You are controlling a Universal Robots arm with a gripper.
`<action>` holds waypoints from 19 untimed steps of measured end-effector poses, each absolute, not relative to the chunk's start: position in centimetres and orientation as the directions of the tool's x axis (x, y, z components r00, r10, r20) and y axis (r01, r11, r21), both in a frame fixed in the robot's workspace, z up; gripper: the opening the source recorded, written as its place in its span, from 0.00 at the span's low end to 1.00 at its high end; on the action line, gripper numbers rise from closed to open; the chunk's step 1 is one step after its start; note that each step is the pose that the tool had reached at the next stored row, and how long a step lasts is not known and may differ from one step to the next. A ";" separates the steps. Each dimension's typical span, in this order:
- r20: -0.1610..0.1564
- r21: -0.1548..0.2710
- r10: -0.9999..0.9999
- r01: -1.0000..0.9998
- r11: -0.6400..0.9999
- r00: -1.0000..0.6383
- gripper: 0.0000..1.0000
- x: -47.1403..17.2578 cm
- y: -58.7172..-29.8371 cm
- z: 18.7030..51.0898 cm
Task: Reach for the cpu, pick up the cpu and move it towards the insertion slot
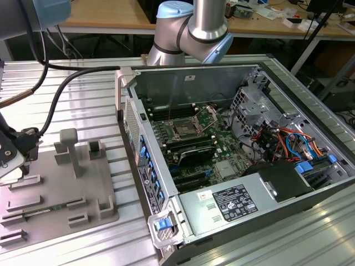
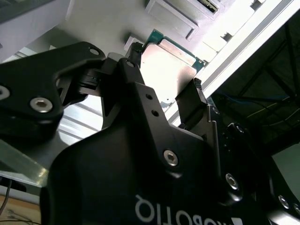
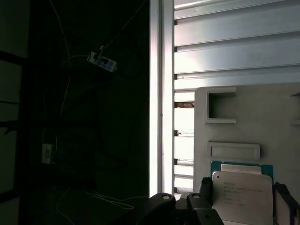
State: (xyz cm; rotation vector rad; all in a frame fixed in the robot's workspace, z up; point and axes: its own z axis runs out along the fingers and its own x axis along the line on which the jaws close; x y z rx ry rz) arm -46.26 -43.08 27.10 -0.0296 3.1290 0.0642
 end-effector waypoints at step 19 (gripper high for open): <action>-0.012 0.041 -0.019 -0.019 0.999 -1.000 0.55 -46.3 -43.1 28.3</action>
